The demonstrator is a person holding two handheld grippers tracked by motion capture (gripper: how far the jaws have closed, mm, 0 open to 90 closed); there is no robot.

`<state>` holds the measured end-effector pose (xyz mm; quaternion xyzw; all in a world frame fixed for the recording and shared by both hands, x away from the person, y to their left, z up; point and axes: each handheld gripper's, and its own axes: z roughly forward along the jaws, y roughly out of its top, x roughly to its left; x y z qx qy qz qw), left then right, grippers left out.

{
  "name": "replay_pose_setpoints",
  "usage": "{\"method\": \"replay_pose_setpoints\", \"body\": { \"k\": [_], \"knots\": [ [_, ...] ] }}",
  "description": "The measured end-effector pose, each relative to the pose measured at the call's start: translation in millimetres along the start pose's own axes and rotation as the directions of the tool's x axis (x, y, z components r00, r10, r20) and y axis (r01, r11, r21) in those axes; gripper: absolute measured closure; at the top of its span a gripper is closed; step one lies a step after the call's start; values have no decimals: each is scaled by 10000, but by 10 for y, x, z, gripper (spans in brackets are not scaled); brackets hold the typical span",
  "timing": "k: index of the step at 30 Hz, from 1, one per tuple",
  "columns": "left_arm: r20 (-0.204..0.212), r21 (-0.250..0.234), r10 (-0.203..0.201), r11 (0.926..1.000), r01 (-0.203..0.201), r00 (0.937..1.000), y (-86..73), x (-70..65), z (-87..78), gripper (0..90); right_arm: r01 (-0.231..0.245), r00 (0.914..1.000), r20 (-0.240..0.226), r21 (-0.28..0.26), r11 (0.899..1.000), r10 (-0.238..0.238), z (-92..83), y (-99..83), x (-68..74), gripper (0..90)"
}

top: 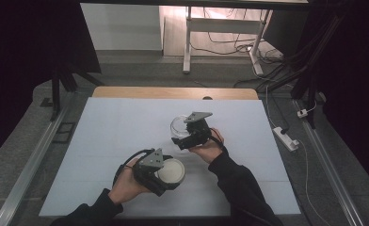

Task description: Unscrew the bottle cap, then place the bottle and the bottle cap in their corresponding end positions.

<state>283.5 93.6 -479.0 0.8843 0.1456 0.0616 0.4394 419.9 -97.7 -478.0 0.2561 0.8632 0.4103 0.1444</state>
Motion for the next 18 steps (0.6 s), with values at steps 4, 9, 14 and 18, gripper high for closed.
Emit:
{"method": "replay_pose_setpoints", "body": {
  "k": [4, 9, 14, 18],
  "knots": [
    [14, -38, -35, 10000, 35, 10000, -11, 11, 54, 79, -18, 10000, 13, 56, 10000, 18, 47, 11, -33, 64],
    [-55, 120, -4, 9999, 5, 10000, -22, 22, 140, 79, -100, 9999, 103, 83, 9999, 99, 97, 21, -77, 64],
    [-196, 167, 33, 9999, -30, 9998, -36, 34, 209, 79, -165, 9997, 186, 82, 9998, 163, 157, 42, -117, 64],
    [-208, 288, 17, 9996, -11, 9998, -62, 61, 278, 79, -175, 9994, 297, 88, 9998, 172, 204, 62, -148, 64]
  ]
}}
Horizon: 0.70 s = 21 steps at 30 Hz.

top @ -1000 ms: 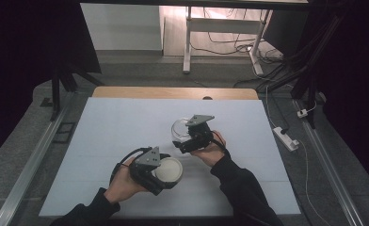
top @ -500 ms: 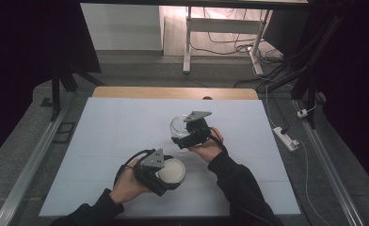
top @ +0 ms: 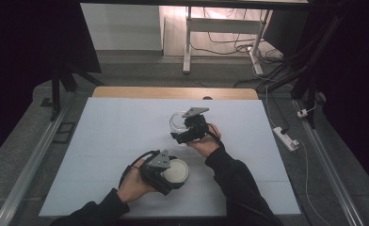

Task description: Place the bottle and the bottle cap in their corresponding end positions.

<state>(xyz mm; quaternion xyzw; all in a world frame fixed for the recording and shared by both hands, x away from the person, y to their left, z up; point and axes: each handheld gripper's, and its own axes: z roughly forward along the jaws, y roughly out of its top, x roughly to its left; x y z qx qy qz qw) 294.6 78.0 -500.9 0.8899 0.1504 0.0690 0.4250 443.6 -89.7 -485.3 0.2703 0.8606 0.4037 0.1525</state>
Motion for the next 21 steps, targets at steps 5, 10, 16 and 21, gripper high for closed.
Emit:
{"method": "replay_pose_setpoints", "body": {
  "k": [5, 10, 16, 21],
  "knots": [
    [-92, 155, 37, 9999, -36, 10000, -29, 33, 90, 79, -5, 10000, 75, 45, 10000, 5, 74, 17, -32, 64],
    [-190, 326, -4, 9995, 10, 9998, -58, 71, 168, 79, 0, 9999, 121, 116, 9999, -2, 155, 26, -44, 64],
    [-337, 415, -87, 9991, 101, 9994, -86, 100, 229, 79, 30, 9997, 224, 182, 9998, -34, 239, 22, -76, 63],
    [-452, 565, -26, 9984, 52, 9990, -102, 100, 282, 79, 23, 9995, 327, 168, 9999, -29, 290, 20, -94, 63]
  ]
}}
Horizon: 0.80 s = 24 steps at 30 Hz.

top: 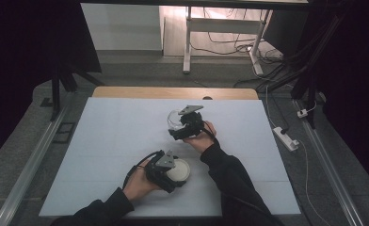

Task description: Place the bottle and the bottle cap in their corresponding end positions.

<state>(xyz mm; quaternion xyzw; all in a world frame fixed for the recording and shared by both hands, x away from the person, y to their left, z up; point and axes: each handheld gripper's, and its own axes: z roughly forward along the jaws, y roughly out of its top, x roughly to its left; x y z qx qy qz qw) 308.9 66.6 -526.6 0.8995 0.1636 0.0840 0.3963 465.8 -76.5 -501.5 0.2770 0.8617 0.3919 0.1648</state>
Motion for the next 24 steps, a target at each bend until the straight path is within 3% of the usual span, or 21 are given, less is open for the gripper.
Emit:
{"method": "replay_pose_setpoints", "body": {
  "k": [12, 17, 24],
  "knots": [
    [-331, 581, -133, 9982, 152, 9994, -26, 23, 100, 78, 48, 9999, 136, -76, 10000, -47, 81, 3, 1, 63],
    [-262, 1076, -48, 9942, 76, 9996, -45, 29, 160, 76, -70, 9999, 85, -104, 9999, 71, 82, -7, -17, 62],
    [3, 1184, -369, 9923, 366, 9993, -45, 65, 174, 70, -220, 9998, -34, -108, 9997, 220, 79, -20, -44, 60]
  ]
}}
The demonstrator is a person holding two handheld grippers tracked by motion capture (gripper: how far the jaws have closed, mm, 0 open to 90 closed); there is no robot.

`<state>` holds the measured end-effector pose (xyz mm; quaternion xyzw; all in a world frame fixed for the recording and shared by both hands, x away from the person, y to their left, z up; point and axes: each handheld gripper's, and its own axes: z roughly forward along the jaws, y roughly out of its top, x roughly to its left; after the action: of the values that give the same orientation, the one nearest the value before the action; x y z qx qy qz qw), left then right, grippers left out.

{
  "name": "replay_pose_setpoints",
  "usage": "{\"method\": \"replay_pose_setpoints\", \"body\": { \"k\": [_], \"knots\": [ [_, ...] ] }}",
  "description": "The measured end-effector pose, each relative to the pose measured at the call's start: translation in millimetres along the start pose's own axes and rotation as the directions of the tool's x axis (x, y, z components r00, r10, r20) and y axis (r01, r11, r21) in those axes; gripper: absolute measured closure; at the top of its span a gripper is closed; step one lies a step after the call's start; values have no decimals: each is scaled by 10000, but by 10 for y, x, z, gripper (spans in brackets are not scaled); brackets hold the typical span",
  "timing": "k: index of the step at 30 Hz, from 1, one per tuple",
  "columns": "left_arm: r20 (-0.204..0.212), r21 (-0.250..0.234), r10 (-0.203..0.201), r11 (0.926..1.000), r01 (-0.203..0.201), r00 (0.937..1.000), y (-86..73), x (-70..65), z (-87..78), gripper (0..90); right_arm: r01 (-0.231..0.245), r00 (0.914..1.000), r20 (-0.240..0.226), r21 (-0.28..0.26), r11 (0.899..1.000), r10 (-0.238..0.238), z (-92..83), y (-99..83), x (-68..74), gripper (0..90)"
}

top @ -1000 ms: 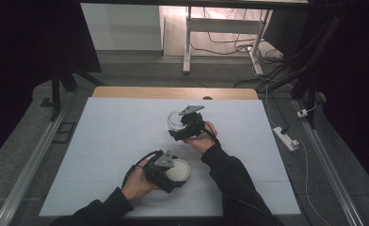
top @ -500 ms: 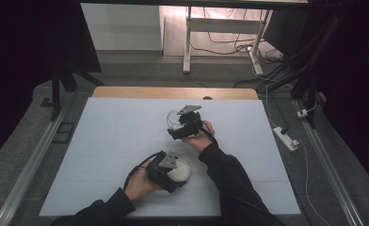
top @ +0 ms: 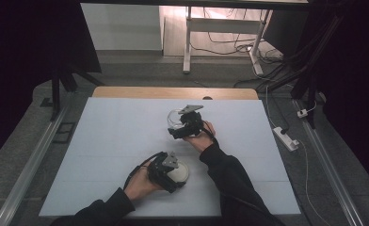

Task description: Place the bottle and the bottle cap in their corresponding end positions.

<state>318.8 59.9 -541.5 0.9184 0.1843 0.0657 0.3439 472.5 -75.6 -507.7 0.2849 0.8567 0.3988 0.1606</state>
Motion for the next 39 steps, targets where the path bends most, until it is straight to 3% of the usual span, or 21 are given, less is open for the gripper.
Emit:
{"method": "replay_pose_setpoints", "body": {
  "k": [8, 26, 39],
  "knots": [
    [135, -49, -245, 9997, 246, 9996, -7, 17, 5, 33, -77, 10000, 21, 2, 10000, 77, -7, -4, 4, 52],
    [298, -639, -742, 9951, 760, 9968, -28, 39, -141, 0, -421, 9967, -696, 134, 9990, 429, -164, -83, -44, 0],
    [418, -667, -1122, 9911, 1148, 9928, -173, 68, -343, 0, -401, 9982, -436, 162, 9991, 408, -272, -174, 24, 0]
  ]
}}
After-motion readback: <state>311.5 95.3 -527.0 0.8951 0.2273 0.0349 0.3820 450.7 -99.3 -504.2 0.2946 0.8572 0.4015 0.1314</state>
